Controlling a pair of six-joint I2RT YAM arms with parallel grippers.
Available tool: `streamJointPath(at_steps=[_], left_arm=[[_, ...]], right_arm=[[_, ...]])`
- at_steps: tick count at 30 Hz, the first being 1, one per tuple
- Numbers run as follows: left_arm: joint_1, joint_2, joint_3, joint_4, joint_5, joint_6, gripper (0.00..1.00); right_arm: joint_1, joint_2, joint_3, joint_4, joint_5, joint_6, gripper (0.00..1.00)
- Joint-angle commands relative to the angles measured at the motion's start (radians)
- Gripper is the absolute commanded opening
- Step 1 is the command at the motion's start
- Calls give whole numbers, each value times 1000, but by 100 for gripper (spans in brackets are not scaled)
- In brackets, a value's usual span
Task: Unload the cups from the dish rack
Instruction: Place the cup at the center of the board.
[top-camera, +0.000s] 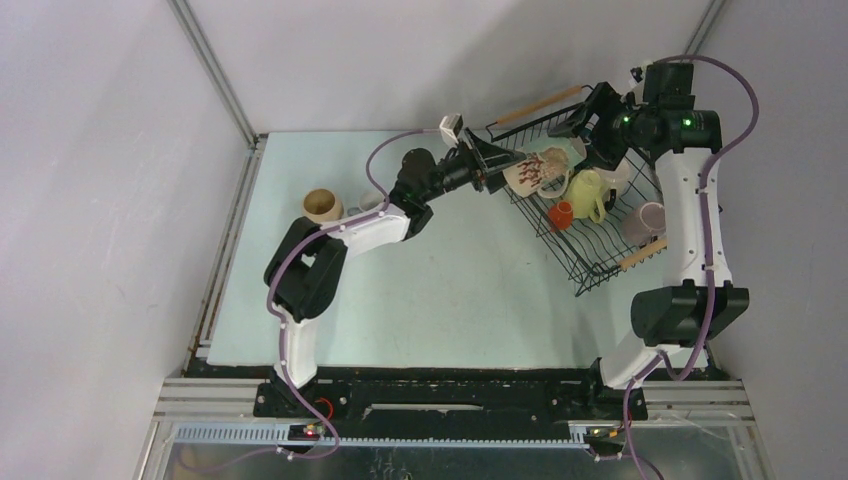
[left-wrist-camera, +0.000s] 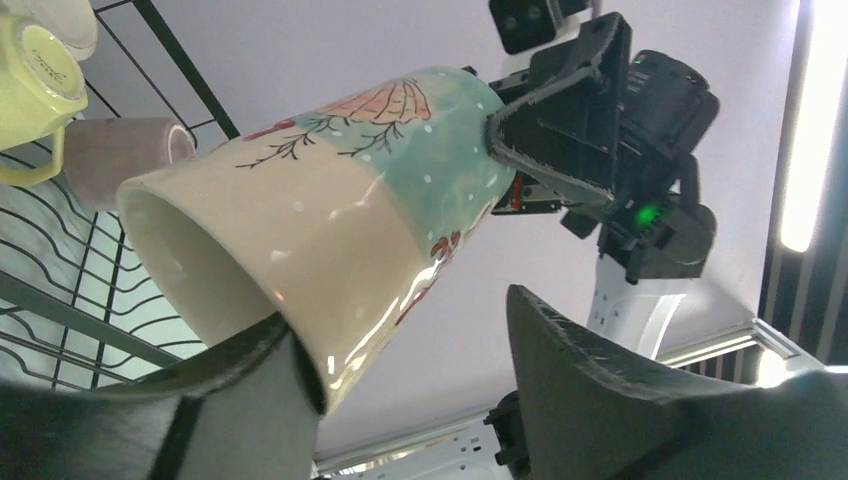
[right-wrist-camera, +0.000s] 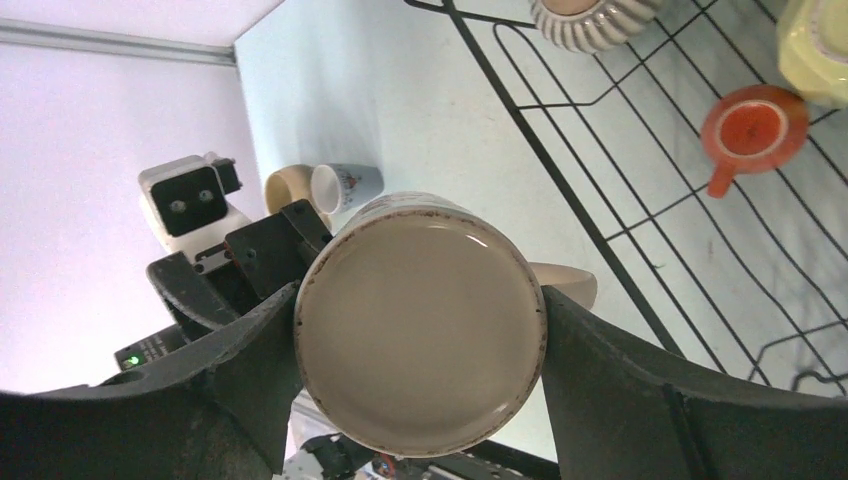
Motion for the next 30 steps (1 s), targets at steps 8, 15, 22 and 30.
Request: streamJointPath(at_steps=[8, 15, 22, 30], left_arm=[[-9, -79, 16, 260, 53, -112, 30], [-8, -89, 20, 270, 46, -119, 0], [2, -127, -16, 257, 12, -93, 0], [11, -203, -68, 189, -37, 1, 0]], right_arm=[[-32, -76, -168, 248, -303, 94, 14], [-32, -114, -261, 321, -341, 120, 14], [-18, -146, -346, 409, -355, 176, 30], [26, -184, -438, 520, -314, 245, 87]])
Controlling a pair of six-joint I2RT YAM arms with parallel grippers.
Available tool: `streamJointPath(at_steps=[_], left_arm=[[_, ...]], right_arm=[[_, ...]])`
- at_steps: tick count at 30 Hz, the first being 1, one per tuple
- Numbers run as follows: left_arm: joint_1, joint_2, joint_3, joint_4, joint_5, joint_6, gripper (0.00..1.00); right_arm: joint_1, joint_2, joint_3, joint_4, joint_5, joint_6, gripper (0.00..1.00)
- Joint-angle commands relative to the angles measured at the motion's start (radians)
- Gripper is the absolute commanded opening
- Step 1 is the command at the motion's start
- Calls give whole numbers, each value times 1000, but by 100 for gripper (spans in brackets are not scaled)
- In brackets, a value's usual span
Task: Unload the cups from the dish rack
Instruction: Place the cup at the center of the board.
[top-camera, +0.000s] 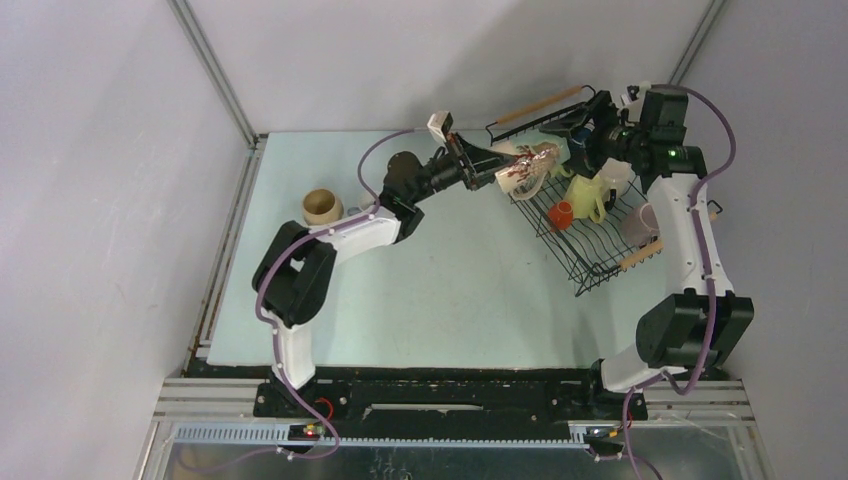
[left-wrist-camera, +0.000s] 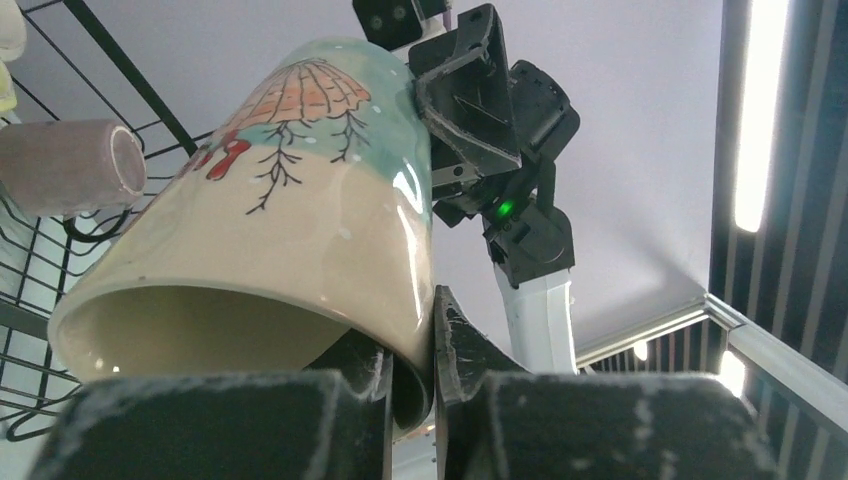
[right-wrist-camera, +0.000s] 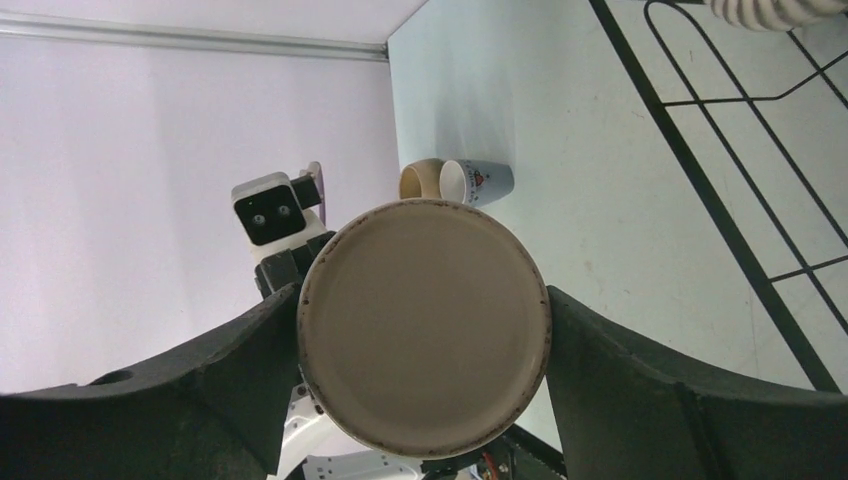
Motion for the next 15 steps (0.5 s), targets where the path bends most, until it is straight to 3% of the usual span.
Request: streamJointPath(at_steps=[1, 4, 15], left_arm=[[-7, -159, -12, 66, -70, 84, 0], [4, -187, -45, 63, -93, 95, 0], [42, -233, -90, 77, -106, 95, 0]], right_arm=[[74, -59, -29, 34, -18, -45, 91], [74, -73, -50, 48, 8, -33, 99], [73, -93, -85, 64, 55, -37, 100]])
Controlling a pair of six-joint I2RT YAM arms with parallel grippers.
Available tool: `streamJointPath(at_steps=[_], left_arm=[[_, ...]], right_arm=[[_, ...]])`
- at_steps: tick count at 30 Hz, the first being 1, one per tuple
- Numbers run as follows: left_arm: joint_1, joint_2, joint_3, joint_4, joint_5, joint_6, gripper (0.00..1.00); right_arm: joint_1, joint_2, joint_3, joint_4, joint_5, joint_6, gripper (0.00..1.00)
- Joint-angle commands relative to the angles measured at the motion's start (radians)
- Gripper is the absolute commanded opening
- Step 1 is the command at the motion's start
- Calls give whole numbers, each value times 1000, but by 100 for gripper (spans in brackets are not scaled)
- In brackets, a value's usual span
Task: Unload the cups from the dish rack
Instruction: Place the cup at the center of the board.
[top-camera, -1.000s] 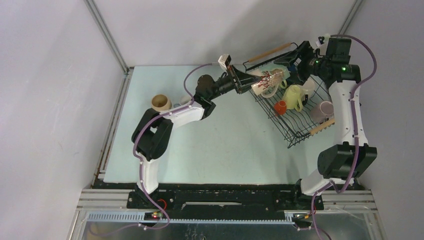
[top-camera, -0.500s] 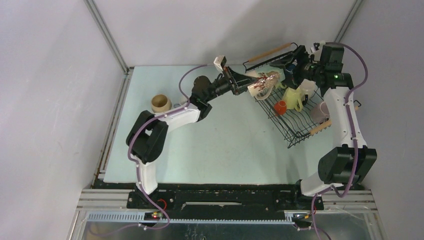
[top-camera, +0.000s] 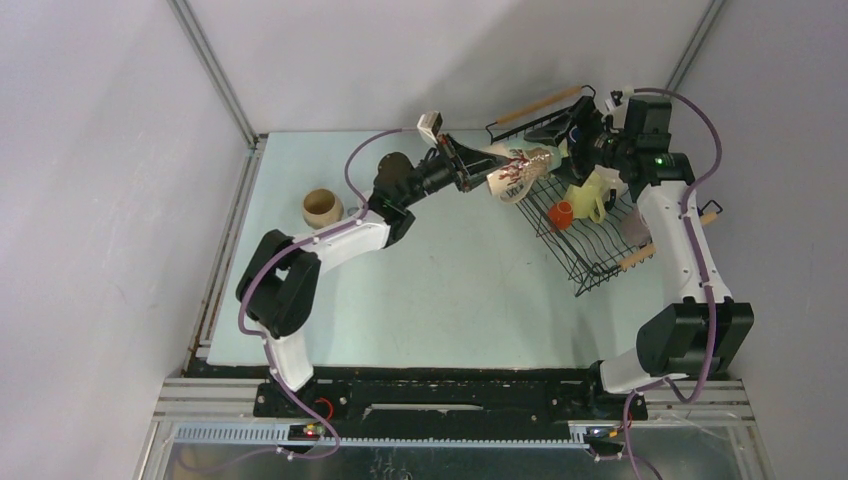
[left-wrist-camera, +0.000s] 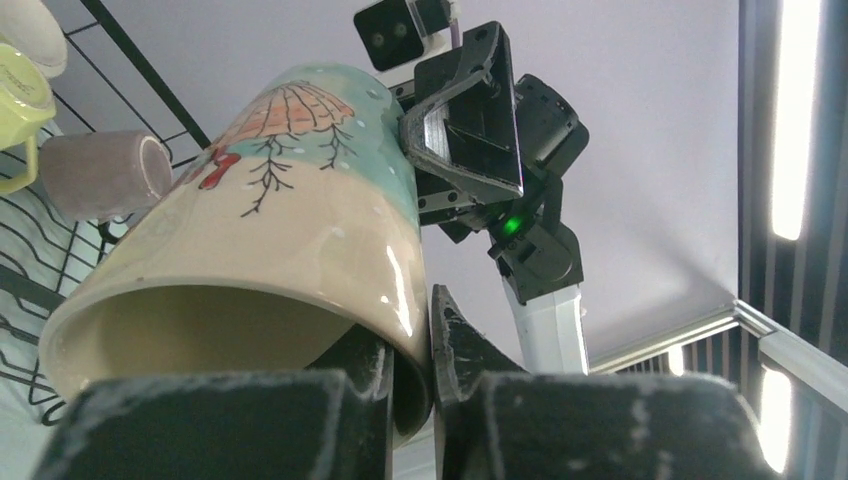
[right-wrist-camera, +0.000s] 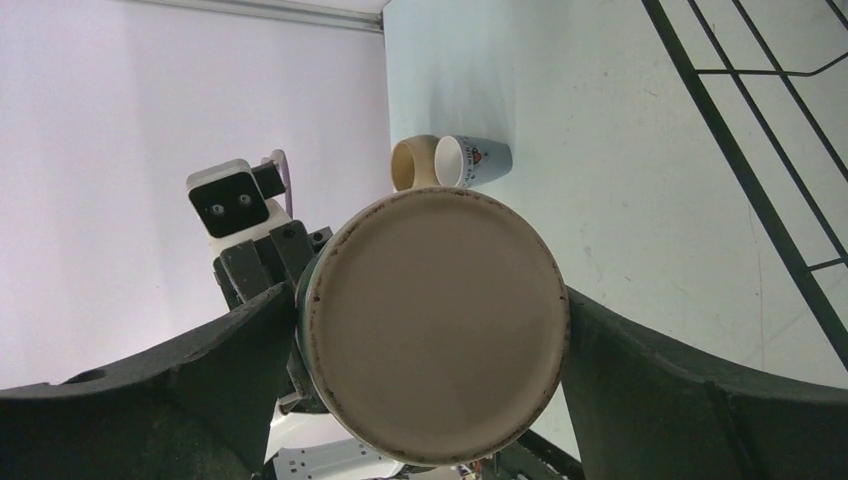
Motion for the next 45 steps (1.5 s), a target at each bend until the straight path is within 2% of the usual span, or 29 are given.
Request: streamJointPath(at_steps=[1, 14, 23, 27, 32, 35, 39, 45], left_arm=[[29, -120, -14, 157, -65, 16, 0], [83, -157, -54, 146, -47, 29, 0], [149, -216, -60, -66, 71, 142, 0], [184, -270, -54, -319, 119, 313, 0], [198, -312, 90, -895, 61, 709, 0], [198, -286, 206, -1189, -5, 870, 0], [199, -249, 306, -1390, -120, 1005, 0], [197, -111, 544, -1664, -267, 1202, 0]], right_arm=[[3, -50, -13, 18, 25, -32, 100], [29, -64, -57, 58, 39, -34, 100], [41, -92, -13, -19, 122, -94, 100], [48, -112, 2, -76, 181, -143, 100], [63, -135, 22, -146, 252, -203, 100], [74, -149, 30, -183, 295, -234, 100], [84, -157, 47, -223, 334, -267, 100], [105, -176, 42, -257, 353, -296, 100]])
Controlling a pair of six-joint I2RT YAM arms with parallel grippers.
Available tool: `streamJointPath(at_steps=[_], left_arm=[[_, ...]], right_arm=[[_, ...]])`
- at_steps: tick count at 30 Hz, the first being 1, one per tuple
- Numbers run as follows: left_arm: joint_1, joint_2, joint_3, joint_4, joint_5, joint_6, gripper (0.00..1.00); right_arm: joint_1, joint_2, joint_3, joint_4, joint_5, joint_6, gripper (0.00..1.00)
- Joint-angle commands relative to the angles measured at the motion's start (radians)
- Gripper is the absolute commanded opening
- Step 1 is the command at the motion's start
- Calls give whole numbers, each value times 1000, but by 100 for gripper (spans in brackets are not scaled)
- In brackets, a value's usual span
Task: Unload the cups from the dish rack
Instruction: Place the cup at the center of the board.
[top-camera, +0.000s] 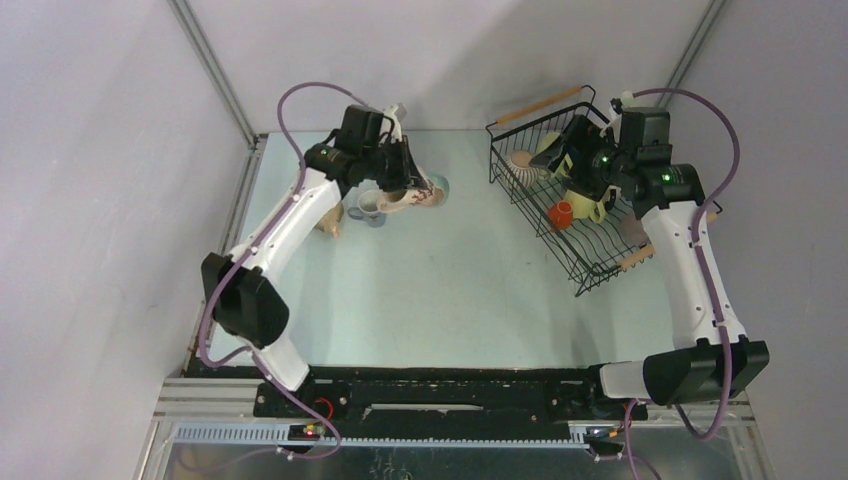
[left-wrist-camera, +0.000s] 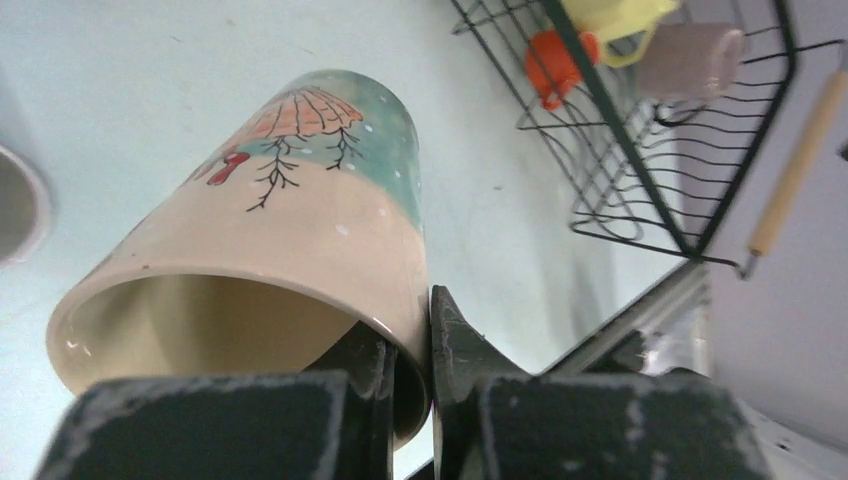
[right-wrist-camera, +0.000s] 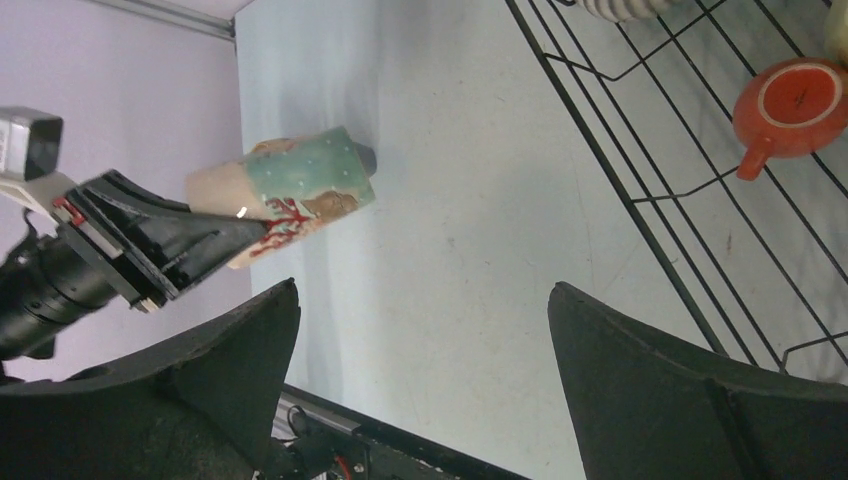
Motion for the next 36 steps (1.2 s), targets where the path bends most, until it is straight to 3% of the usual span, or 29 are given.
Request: streamJointPath(at_steps=[1, 14, 24, 36], left_arm=[[1, 75, 241, -175, -132, 231, 0], [-93, 389, 638, -445, -359, 353, 0], [-146, 532, 743, -508, -486, 299, 0], [-151, 619, 764, -525, -498, 252, 0]], right_arm=[[18, -50, 25, -34, 37, -51, 100], [43, -100, 1, -60, 53, -61, 100], [53, -122, -11, -73, 60, -65, 100], [78, -117, -24, -71, 58, -63, 100]])
